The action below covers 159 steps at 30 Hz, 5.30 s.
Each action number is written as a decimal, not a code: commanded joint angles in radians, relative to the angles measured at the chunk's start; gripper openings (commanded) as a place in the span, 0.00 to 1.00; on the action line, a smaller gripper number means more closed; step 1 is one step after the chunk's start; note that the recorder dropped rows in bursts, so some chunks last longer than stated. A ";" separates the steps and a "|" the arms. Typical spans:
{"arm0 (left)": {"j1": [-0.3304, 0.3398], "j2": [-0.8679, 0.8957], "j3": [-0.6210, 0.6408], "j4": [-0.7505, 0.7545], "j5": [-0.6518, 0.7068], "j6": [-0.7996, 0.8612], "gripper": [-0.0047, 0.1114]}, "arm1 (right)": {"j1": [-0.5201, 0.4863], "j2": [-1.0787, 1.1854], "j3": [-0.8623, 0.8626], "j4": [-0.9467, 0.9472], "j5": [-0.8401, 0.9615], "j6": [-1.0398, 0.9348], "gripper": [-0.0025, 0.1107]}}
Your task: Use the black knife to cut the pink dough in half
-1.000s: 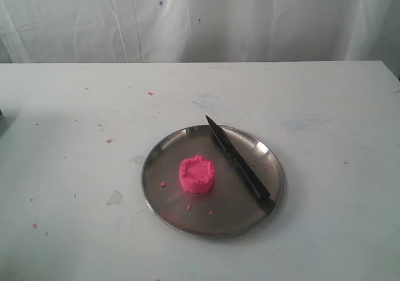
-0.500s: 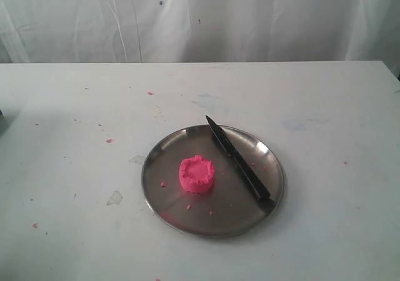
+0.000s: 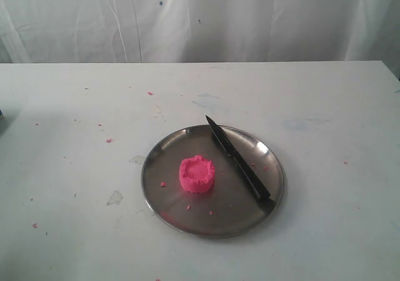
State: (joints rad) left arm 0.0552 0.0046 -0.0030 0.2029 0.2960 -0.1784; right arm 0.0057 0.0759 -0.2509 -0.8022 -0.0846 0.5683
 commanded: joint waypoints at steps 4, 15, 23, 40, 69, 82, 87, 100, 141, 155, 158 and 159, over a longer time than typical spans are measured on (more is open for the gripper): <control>0.002 -0.005 0.003 -0.005 0.001 -0.001 0.04 | -0.006 0.145 -0.006 -0.007 -0.029 -0.037 0.02; 0.002 -0.005 0.003 -0.005 0.001 -0.001 0.04 | -0.006 0.441 -0.003 0.007 -0.056 -0.023 0.02; 0.002 -0.005 0.003 -0.005 0.001 -0.001 0.04 | -0.006 0.614 -0.003 0.007 -0.162 -0.023 0.02; 0.002 -0.005 0.003 -0.005 0.001 -0.001 0.04 | 0.119 1.158 -0.252 -0.651 -0.165 0.797 0.02; 0.002 -0.005 0.003 -0.005 0.001 -0.001 0.04 | 0.413 1.504 -0.751 1.124 0.724 -0.954 0.02; 0.002 -0.005 0.003 -0.005 0.001 -0.001 0.04 | 0.444 1.666 -0.751 1.115 0.611 -1.043 0.40; 0.002 -0.005 0.003 -0.005 0.001 -0.001 0.04 | 0.444 1.699 -0.751 1.115 0.562 -1.033 0.43; 0.002 -0.005 0.003 -0.005 0.001 -0.001 0.04 | 0.444 1.765 -0.751 1.080 0.520 -1.033 0.43; 0.002 -0.005 0.003 -0.005 0.001 -0.001 0.04 | 0.442 1.743 -0.775 1.031 0.540 -0.958 0.11; 0.002 -0.005 0.003 -0.005 0.001 -0.001 0.04 | 0.442 1.668 -0.783 0.981 0.960 -0.921 0.09; 0.002 -0.005 0.003 -0.005 0.001 -0.001 0.04 | 0.442 1.668 -0.783 0.981 0.960 -0.919 0.09; 0.002 -0.005 0.003 -0.005 0.001 -0.001 0.04 | 0.442 1.668 -0.783 0.981 0.960 -0.919 0.09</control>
State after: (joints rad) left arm 0.0552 0.0046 -0.0030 0.2029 0.2960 -0.1784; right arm 0.4471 1.7538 -1.0336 0.1857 0.8582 -0.3524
